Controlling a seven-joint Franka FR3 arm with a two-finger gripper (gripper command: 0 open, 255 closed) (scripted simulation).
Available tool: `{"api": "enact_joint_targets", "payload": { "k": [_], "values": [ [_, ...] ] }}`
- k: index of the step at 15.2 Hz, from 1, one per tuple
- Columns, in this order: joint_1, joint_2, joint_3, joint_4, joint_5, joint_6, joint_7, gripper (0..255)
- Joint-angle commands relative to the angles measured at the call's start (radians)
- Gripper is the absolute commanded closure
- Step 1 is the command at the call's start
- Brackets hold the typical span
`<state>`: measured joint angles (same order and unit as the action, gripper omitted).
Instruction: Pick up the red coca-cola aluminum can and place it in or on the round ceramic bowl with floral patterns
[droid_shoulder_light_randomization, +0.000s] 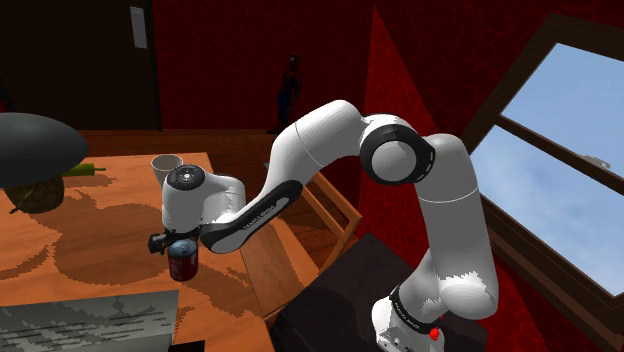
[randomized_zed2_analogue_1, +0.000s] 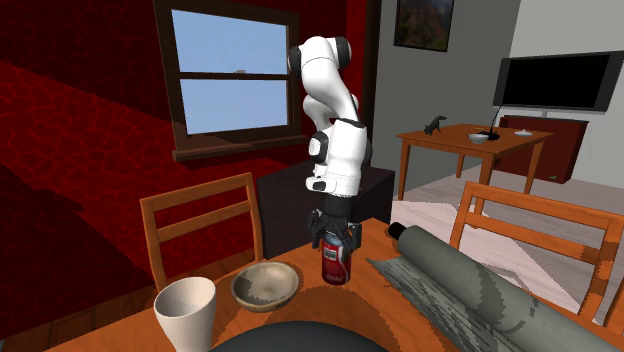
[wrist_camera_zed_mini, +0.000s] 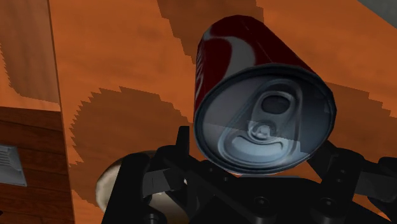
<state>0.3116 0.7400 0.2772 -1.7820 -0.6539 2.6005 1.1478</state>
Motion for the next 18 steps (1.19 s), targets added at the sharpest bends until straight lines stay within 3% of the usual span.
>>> {"api": "enact_joint_targets", "payload": {
  "k": [1,10,18],
  "values": [
    [0.0,0.0,0.0,0.0,0.0,0.0,0.0,255],
    [0.0,0.0,0.0,0.0,0.0,0.0,0.0,255],
    [-0.029,-0.083,0.041,-0.025,0.044,-0.058,-0.04,255]
  ]
}}
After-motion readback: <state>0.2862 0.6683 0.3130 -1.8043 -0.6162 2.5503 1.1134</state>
